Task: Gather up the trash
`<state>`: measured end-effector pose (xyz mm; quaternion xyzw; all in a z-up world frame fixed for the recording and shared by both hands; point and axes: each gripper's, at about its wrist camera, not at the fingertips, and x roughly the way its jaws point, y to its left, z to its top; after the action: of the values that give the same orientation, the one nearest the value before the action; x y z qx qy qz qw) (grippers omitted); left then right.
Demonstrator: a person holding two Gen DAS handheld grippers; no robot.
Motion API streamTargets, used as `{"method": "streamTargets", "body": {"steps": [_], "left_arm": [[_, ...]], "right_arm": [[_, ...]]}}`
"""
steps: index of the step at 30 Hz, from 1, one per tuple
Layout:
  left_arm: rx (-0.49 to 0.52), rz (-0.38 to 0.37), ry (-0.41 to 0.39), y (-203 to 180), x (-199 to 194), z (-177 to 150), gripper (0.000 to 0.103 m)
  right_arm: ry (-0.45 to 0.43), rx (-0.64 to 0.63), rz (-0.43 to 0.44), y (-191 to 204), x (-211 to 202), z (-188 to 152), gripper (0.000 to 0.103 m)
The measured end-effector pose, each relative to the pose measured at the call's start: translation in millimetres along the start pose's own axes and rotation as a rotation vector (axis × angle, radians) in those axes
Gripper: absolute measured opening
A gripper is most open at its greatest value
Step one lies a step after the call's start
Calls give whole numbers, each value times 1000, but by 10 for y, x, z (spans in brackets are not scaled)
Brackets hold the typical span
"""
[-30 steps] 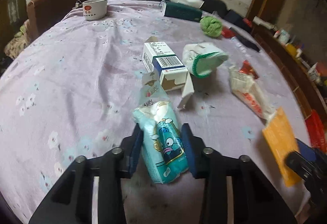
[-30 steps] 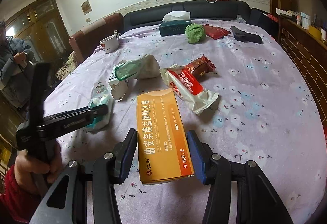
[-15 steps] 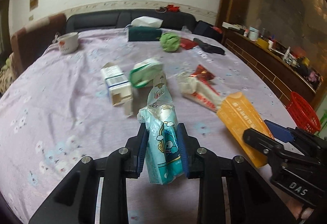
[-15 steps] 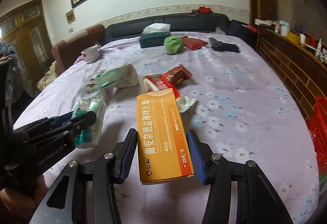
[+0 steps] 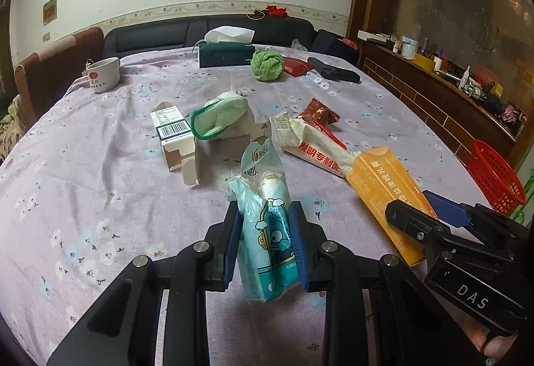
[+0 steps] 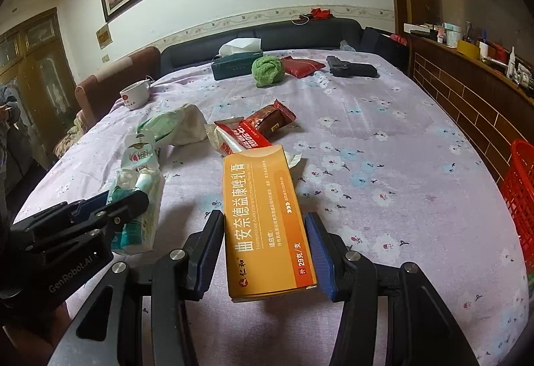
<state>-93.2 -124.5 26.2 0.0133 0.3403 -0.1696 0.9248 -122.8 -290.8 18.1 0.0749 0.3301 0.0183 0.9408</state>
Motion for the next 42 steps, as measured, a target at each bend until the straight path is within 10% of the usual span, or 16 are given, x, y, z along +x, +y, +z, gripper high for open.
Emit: {"method": "streamTargets", "body": {"steps": [42], "left_arm": [[-4,0,2,10,4,-3,28]], "right_arm": [[-15,16,6,-19,-25,-19,54]]}}
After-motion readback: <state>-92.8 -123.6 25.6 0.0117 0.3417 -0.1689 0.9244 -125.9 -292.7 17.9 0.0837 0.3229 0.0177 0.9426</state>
